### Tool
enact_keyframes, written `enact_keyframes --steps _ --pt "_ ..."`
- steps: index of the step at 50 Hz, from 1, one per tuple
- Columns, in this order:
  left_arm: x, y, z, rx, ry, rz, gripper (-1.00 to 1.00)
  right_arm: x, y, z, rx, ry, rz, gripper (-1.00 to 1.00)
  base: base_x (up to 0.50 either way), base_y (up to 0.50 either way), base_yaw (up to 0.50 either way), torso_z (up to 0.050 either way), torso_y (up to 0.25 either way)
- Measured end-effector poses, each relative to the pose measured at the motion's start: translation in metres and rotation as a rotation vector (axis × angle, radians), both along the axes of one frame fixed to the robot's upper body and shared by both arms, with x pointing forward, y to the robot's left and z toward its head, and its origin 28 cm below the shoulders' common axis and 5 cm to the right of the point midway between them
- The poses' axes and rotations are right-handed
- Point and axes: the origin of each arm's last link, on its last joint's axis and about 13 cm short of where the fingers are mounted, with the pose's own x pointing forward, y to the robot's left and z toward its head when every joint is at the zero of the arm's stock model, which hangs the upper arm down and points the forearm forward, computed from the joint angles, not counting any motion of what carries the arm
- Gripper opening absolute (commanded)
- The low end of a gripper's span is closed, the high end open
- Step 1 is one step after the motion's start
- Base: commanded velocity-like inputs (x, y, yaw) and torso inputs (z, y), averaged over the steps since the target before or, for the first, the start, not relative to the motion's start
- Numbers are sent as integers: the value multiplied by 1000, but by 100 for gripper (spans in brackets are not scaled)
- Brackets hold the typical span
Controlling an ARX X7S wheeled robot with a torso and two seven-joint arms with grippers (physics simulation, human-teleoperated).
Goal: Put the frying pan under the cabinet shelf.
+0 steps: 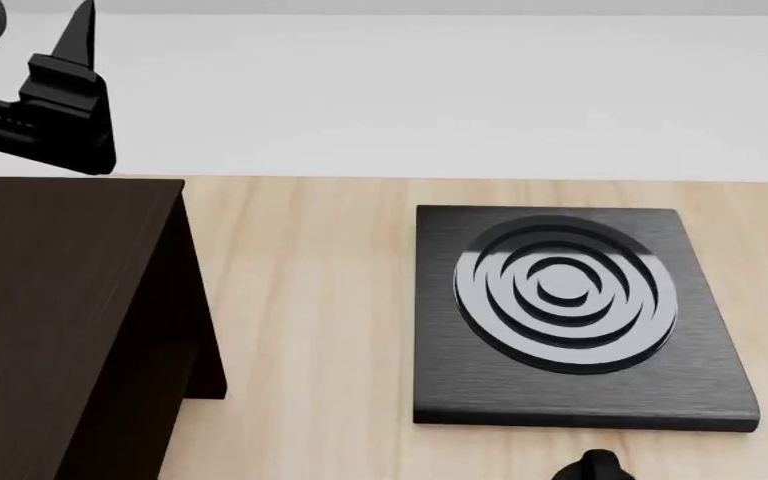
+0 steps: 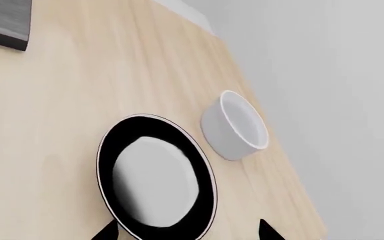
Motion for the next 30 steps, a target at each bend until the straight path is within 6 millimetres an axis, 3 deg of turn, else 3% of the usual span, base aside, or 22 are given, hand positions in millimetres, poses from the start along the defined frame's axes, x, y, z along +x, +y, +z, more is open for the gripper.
enact_keyframes --steps 30 --pt "0 -2 -1 1 0 -6 100 -4 -8 -29 53 62 -27 100 0 0 2 0 0"
